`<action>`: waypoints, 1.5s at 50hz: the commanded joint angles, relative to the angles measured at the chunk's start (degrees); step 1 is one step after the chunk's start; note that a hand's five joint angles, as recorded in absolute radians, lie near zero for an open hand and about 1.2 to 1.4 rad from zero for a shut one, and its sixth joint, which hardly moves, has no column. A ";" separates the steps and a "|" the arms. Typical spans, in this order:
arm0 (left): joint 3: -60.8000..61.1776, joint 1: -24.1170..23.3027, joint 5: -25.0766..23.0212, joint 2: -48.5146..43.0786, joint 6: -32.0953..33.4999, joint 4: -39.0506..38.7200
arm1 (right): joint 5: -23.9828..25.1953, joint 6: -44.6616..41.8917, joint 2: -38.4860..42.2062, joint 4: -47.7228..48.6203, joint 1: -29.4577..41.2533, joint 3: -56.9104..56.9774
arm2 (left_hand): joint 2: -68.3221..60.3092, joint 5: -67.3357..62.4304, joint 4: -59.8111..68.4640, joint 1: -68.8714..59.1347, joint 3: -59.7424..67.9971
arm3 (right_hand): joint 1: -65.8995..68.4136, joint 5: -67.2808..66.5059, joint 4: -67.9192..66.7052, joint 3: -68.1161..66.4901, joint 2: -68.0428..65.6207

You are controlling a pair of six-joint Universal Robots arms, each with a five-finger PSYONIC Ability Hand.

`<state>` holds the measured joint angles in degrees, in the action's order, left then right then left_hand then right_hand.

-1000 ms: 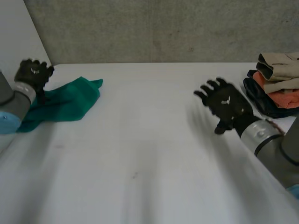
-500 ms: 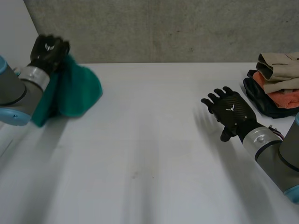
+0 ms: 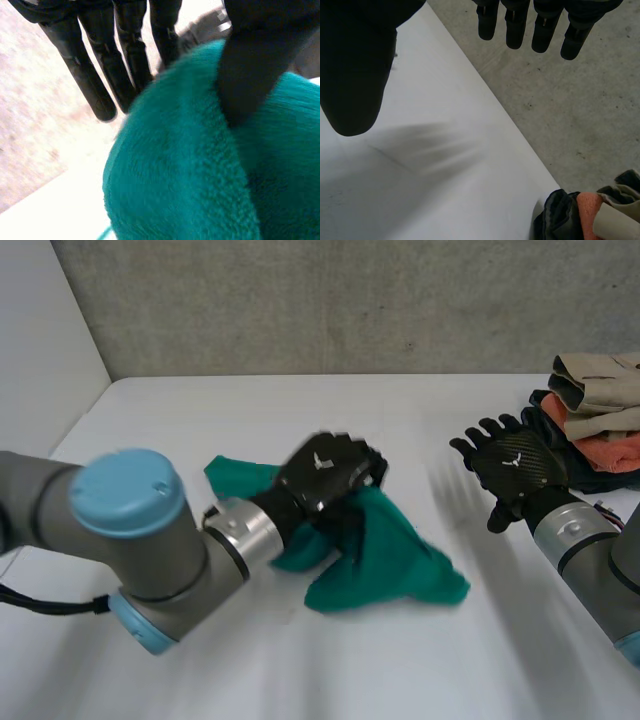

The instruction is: Fold the laundry.

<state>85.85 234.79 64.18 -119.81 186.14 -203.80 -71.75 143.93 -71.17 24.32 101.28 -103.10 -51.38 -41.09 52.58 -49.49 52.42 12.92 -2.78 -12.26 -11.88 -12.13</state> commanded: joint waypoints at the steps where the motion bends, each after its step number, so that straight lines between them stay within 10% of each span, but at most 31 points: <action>1: -1.92 -1.53 3.22 1.06 3.88 2.88 | -1.19 1.35 -0.98 -1.55 0.14 0.09 | 19.43 19.15 -20.64 17.55 -20.48 | -2.92 2.78 2.26 1.88 2.13; 13: 1.51 9.10 12.90 9.25 6.33 6.83 | -2.35 14.09 -6.26 -29.22 1.55 5.45 | 36.45 36.17 -37.66 34.57 -37.50 | -2.92 2.78 2.26 1.88 2.13; 24: -7.17 22.81 -0.44 -8.30 27.50 15.08 | -2.87 16.64 -6.26 -21.44 11.39 -2.27 | 34.61 34.32 -35.81 32.73 -35.65 | -2.92 2.78 2.26 1.88 2.13; 37: -20.81 22.64 -1.95 -21.43 31.57 17.64 | -5.85 17.97 -0.20 -11.31 15.70 -4.92 | 17.30 17.01 -18.51 15.42 -18.35 | 5.90 -6.03 -6.55 -6.93 -6.68; 46: -24.59 20.28 -1.78 -23.63 30.95 14.31 | -7.44 17.44 1.56 -7.10 15.70 -5.27 | -7.95 -8.24 6.75 -9.83 6.90 | 47.11 -47.25 -47.77 -48.14 -47.90; 62: -24.68 19.04 -0.90 -23.80 31.21 13.25 | -7.53 16.03 1.65 -6.74 15.70 -5.27 | 13.92 13.64 -15.13 12.04 -14.97 | 44.26 -44.40 -44.92 -45.30 -45.05; 66: -25.03 18.95 -0.81 -24.33 31.30 13.34 | -7.88 16.03 1.65 -6.83 15.18 -5.10 | -27.52 -27.81 26.32 -29.40 26.47 | 53.98 -54.11 -54.63 -55.01 -54.76; 75: -19.25 17.37 7.01 -10.47 26.22 13.87 | -9.02 10.86 -5.46 -8.23 14.47 -2.37 | -28.62 -28.91 27.42 -30.51 27.58 | 67.08 -67.22 -67.74 -68.12 -67.87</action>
<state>61.95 252.84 66.46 -140.69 216.42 -190.21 -80.34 158.91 -71.40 17.12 115.99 -107.05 -68.44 -55.56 68.53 -66.76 68.11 60.55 -55.22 -68.50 -67.86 -66.90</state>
